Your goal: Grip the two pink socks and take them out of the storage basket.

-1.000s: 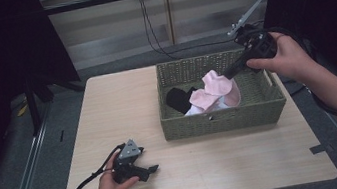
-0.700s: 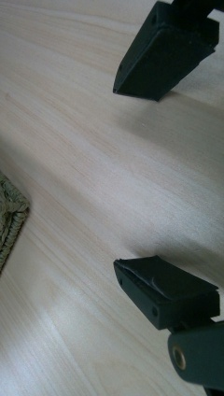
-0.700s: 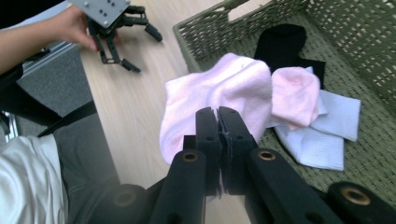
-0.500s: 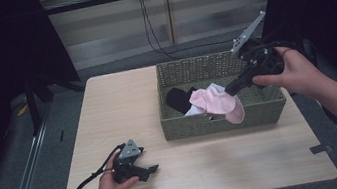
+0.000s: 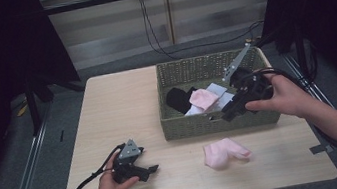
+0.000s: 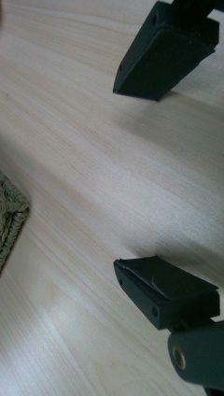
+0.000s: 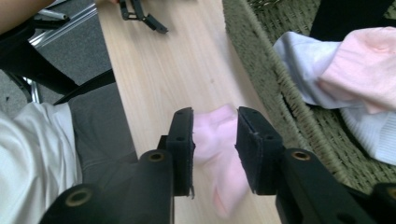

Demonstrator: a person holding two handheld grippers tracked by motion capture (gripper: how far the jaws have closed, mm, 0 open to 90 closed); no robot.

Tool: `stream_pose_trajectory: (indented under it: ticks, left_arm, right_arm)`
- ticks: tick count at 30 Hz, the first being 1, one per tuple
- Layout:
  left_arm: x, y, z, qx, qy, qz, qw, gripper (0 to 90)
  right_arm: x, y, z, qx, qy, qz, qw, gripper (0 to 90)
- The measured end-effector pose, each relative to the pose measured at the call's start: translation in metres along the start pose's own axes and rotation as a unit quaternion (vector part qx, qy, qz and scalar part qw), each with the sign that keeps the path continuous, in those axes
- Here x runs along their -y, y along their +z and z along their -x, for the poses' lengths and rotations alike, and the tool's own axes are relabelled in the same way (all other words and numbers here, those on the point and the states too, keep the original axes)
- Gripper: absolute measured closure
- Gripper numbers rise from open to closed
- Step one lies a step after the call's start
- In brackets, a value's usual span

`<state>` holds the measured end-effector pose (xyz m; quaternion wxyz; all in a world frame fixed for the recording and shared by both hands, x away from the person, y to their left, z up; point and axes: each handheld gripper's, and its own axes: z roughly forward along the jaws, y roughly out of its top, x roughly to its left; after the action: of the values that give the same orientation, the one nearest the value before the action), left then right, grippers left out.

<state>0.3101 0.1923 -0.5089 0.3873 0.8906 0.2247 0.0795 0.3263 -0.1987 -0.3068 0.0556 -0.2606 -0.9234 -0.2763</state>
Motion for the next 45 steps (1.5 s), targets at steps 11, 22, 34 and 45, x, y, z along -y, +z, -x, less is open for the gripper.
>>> stream_pose_trajectory:
  ticks: [11,22,34,45]
  left_arm:
    - [0.0,0.0,0.0,0.001,0.0,0.002,1.0,12.9]
    - [0.0,0.0,0.0,0.002,0.001,-0.002,1.0,12.9]
    - [0.0,0.0,-0.001,0.001,0.003,-0.001,1.0,12.9]
    - [0.0,0.0,-0.001,0.001,0.003,-0.001,1.0,12.9]
  right_arm:
    - [-0.013,0.015,0.046,0.065,0.04,0.008,0.997,58.8]
    - [-0.017,0.059,0.104,0.118,0.095,-0.01,0.9884,54.8]
    - [-0.011,0.087,0.141,0.127,0.146,-0.01,0.9811,39.2]
    - [-0.014,0.114,0.153,0.11,0.176,-0.027,0.978,30.0]
